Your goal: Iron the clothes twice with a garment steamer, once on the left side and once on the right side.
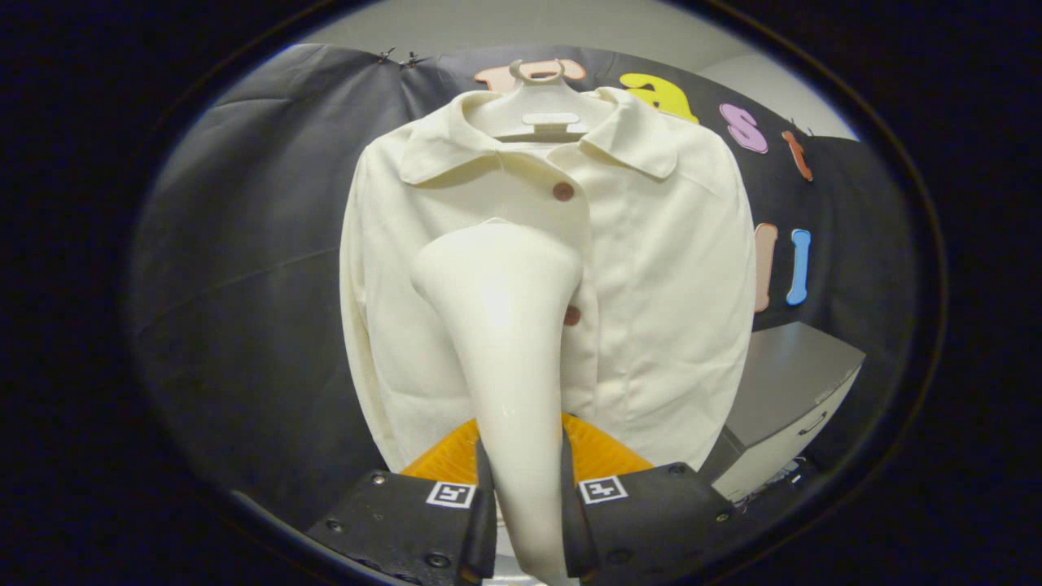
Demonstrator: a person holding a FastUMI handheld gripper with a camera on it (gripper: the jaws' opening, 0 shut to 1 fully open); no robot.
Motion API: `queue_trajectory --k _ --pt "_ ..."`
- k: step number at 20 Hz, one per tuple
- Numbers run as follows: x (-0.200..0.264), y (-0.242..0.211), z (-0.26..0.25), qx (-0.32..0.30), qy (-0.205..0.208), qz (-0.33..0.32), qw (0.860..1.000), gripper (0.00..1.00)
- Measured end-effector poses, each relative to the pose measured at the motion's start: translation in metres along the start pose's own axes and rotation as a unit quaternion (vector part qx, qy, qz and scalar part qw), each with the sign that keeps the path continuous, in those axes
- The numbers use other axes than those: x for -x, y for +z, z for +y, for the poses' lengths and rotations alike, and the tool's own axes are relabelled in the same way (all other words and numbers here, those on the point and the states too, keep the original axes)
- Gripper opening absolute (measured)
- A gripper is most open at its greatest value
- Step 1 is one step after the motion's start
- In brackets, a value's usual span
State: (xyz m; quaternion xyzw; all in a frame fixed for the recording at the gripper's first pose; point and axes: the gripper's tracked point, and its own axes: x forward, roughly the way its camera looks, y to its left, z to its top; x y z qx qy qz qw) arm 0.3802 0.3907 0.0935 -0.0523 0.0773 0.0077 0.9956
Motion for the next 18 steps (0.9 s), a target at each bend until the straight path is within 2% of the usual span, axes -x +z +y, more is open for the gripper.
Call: queue_trajectory --k 9,18 --pt "-0.016 -0.083 -0.005 0.026 -0.013 0.058 0.998 0.32" --pt "-0.03 -0.14 0.002 0.044 -0.025 0.077 0.996 0.33"
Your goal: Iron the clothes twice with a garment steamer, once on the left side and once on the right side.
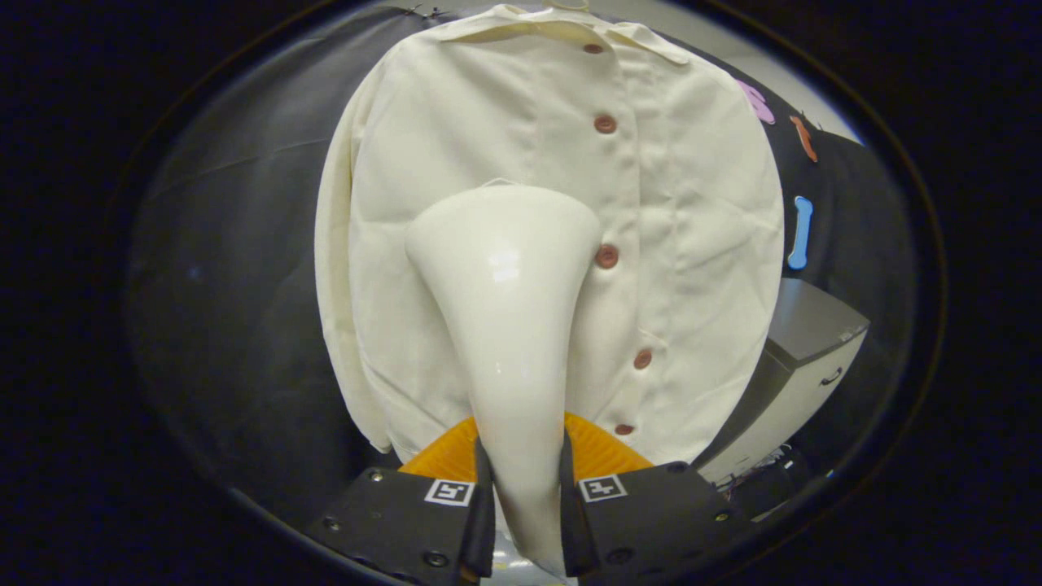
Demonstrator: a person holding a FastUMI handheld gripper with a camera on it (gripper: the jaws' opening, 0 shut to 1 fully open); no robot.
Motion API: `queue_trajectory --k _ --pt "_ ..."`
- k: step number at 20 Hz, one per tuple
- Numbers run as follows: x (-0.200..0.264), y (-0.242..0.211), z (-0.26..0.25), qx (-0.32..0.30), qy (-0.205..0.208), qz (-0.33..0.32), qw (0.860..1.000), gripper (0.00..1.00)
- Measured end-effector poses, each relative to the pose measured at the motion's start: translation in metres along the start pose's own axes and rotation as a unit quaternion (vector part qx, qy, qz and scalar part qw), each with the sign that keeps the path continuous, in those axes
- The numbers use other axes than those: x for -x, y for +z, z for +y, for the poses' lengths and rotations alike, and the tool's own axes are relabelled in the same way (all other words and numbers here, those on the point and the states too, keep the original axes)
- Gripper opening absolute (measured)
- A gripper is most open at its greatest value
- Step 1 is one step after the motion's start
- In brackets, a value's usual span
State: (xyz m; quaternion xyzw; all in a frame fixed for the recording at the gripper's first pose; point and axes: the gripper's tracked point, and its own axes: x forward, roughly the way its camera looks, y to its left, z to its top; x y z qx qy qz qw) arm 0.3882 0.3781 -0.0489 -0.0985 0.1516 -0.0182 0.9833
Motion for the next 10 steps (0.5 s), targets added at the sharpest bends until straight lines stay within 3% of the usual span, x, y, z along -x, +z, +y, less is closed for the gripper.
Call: queue_trajectory --k 10 --pt "-0.017 -0.093 0.017 -0.027 -0.011 0.063 0.998 0.33"
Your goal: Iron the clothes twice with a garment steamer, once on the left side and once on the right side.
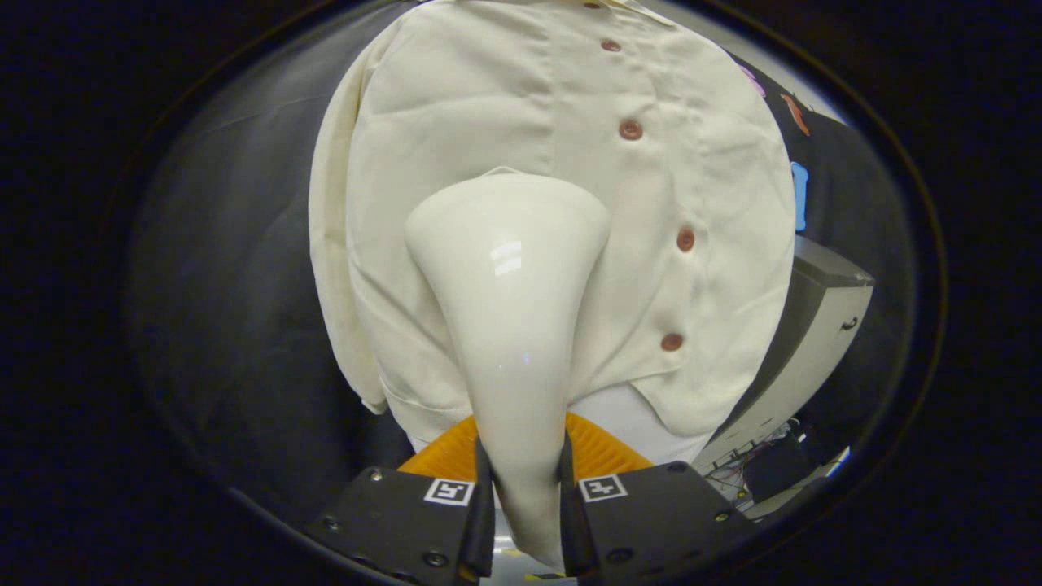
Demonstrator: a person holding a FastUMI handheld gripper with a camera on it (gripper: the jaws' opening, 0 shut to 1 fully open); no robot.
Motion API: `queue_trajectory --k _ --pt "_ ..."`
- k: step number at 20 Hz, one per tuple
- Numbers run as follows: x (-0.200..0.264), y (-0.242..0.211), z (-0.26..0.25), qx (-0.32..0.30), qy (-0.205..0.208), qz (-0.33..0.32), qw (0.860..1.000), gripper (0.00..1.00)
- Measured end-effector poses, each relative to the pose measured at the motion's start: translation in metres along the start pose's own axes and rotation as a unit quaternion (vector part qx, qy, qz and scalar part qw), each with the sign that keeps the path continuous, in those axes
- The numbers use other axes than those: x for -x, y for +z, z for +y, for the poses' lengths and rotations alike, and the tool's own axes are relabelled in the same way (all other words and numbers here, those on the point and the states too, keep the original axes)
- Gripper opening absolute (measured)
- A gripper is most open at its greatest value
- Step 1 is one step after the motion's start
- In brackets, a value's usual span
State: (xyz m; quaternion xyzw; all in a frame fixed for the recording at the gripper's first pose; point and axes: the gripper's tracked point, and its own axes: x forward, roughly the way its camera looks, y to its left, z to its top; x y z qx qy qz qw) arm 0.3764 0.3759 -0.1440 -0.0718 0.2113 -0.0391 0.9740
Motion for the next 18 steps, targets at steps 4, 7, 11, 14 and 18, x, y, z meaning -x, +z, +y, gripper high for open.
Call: queue_trajectory --k 4,7,11,14,18 --pt "-0.004 -0.041 0.005 0.003 -0.005 0.032 0.999 0.33" --pt "-0.008 -0.066 0.005 -0.002 -0.01 0.048 0.999 0.33" --pt "-0.009 -0.096 0.005 0.002 -0.013 0.071 0.997 0.33" --pt "-0.011 -0.113 0.006 -0.005 -0.013 0.085 0.996 0.33" --pt "-0.002 -0.121 -0.001 -0.012 -0.017 0.088 0.996 0.33"
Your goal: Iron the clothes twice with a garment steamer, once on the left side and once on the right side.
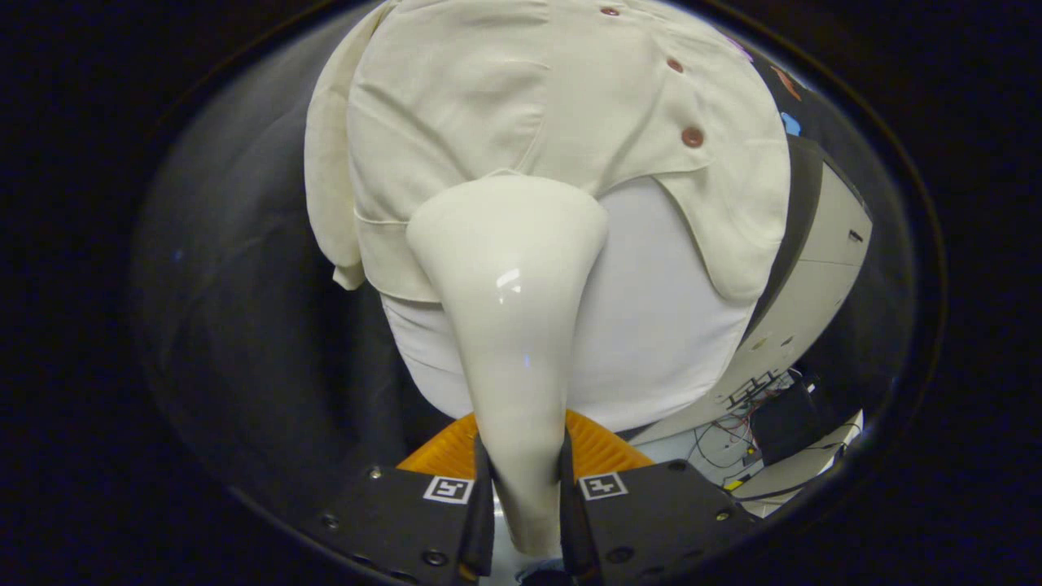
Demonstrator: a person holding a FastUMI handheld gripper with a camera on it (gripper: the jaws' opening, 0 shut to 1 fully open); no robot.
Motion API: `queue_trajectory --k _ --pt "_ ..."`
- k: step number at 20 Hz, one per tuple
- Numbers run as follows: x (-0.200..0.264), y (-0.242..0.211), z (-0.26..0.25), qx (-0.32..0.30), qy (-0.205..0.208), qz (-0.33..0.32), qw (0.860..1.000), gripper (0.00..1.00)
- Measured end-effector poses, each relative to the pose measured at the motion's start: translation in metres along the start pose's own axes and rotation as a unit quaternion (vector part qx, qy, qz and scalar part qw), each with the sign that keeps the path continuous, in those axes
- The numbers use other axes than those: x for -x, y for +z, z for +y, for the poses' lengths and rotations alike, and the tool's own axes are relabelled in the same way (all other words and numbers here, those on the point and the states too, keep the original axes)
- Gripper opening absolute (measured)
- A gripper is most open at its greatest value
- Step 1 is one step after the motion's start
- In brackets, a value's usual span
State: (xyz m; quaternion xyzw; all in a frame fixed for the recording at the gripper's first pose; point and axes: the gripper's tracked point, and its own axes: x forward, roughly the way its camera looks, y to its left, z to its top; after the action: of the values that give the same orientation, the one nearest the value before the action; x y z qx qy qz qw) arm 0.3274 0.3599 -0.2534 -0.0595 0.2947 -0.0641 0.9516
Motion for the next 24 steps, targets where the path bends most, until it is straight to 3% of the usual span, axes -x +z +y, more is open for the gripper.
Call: queue_trajectory --k 6,12,24 --pt "0.05 0.047 -0.038 -0.031 -0.032 -0.032 0.999 0.33" --pt "0.109 0.148 -0.085 -0.054 -0.065 -0.126 0.988 0.33" --pt "0.15 0.309 -0.157 -0.03 -0.048 -0.232 0.971 0.32"
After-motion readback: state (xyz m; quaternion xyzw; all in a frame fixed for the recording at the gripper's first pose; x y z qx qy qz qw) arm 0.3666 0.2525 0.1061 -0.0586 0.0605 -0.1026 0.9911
